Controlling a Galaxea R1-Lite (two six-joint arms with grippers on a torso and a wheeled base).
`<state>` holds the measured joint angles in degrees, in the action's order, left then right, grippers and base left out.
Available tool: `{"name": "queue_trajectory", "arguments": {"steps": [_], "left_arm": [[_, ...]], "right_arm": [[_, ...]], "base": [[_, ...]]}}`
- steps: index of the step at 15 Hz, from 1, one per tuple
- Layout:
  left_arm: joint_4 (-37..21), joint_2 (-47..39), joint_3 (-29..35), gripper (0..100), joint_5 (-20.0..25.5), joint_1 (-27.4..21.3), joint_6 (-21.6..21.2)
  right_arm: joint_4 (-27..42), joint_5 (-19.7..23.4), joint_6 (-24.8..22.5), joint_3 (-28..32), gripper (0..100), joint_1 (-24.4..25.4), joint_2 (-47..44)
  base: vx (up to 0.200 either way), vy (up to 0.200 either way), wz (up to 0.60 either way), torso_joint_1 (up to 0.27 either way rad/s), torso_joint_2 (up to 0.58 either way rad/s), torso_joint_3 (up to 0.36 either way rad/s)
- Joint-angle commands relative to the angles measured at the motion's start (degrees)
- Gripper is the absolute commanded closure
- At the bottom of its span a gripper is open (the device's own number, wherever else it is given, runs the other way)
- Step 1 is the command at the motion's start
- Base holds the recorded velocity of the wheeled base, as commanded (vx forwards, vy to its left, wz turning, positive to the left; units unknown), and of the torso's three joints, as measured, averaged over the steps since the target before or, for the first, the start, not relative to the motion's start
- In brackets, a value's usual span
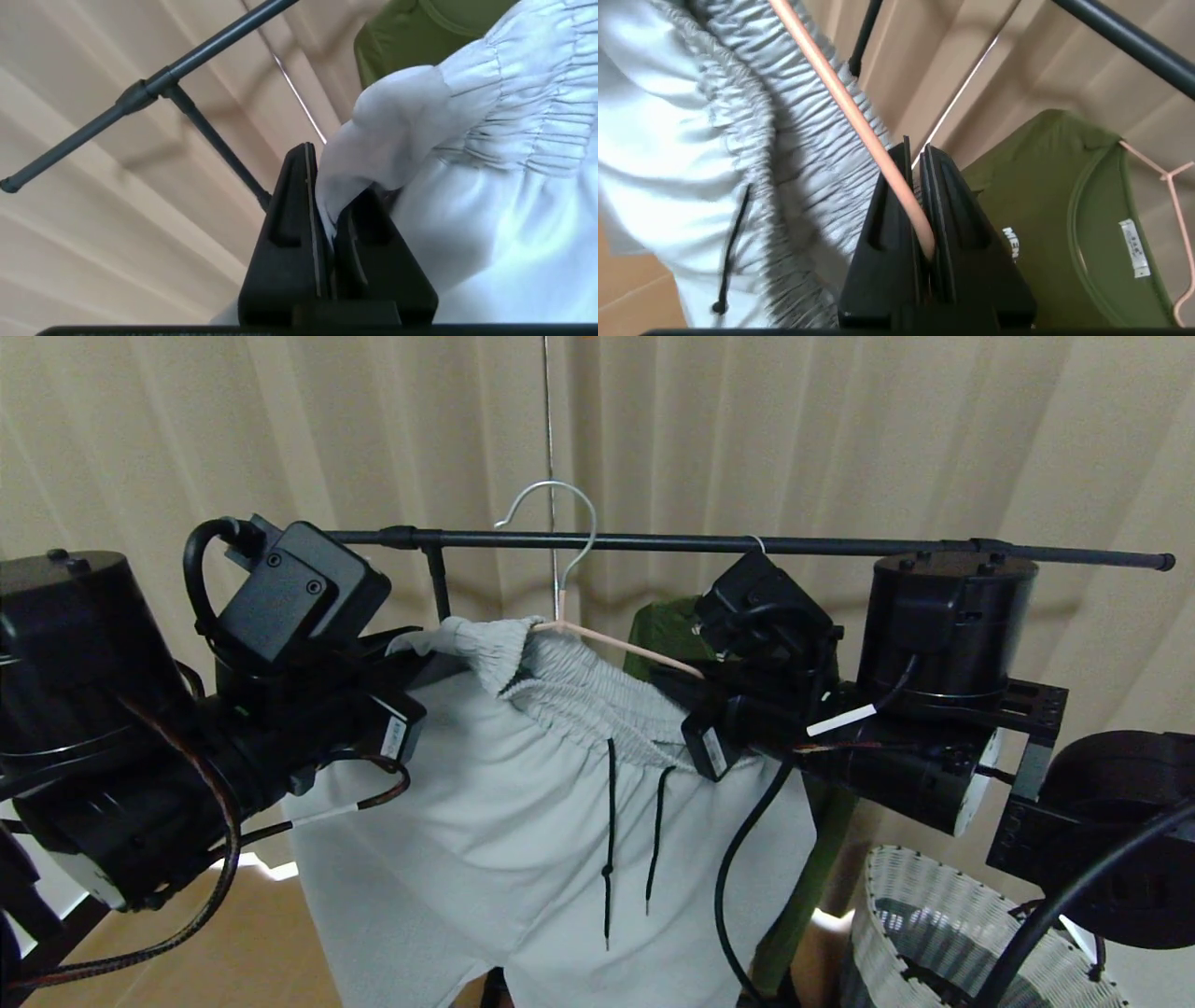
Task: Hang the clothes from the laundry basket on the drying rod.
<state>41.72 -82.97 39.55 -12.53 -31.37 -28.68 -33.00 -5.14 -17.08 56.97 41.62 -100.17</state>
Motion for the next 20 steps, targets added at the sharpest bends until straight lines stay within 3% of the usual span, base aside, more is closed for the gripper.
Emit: {"name": "queue_trajectory", "arguments": {"steps": [1, 3, 4, 8, 13, 17, 20], "left_arm": [[0.03, -0.09, -0.08, 100, -0.04, -0.19, -0.06], [0.03, 0.09, -0.35, 100, -0.12, -0.19, -0.06], [-0.06, 0.18, -0.43, 0, -0.12, -0.19, 0.12], [0.03, 2.99, -1.31, 0, 0.67, -0.27, 2.93], [-0.14, 13.01, -9.66, 0, 0.75, 0.08, 4.69], [-0.06, 12.48, -15.99, 0, 0.67, 1.84, 5.75], [0.03, 9.14, -19.33, 0, 0.67, 2.36, 9.7]], "right_arm": [[0.04, -0.04, -0.06, -0.01, 100, 0.04, 0.33], [-0.93, -0.04, -0.06, -0.37, 100, 0.04, 0.41], [-1.8, -0.04, -0.06, -0.63, 100, 0.04, 0.5], [-1.89, -2.24, 0.03, -1.6, 100, -2.6, 2.61], [-1.98, -2.06, 0.12, -6.17, 100, -6.81, 8.06], [-1.98, -1.45, 0.64, -7.75, 100, -7.08, 11.05], [-2.07, 1.28, 0.64, -8.45, 100, -6.99, 13.33]], "base": [[0.0, 0.0, 0.0, 0.0, 0.0, 0.0], [0.0, 0.0, 0.0, 0.0, 0.0, 0.0], [0.0, 0.0, 0.0, 0.0, 0.0, 0.0], [0.0, 0.0, 0.0, 0.0, 0.0, 0.0], [0.0, 0.0, 0.0, 0.0, 0.0, 0.0], [0.0, 0.0, 0.0, 0.0, 0.0, 0.0], [0.0, 0.0, 0.0, 0.0, 0.0, 0.0]]}}
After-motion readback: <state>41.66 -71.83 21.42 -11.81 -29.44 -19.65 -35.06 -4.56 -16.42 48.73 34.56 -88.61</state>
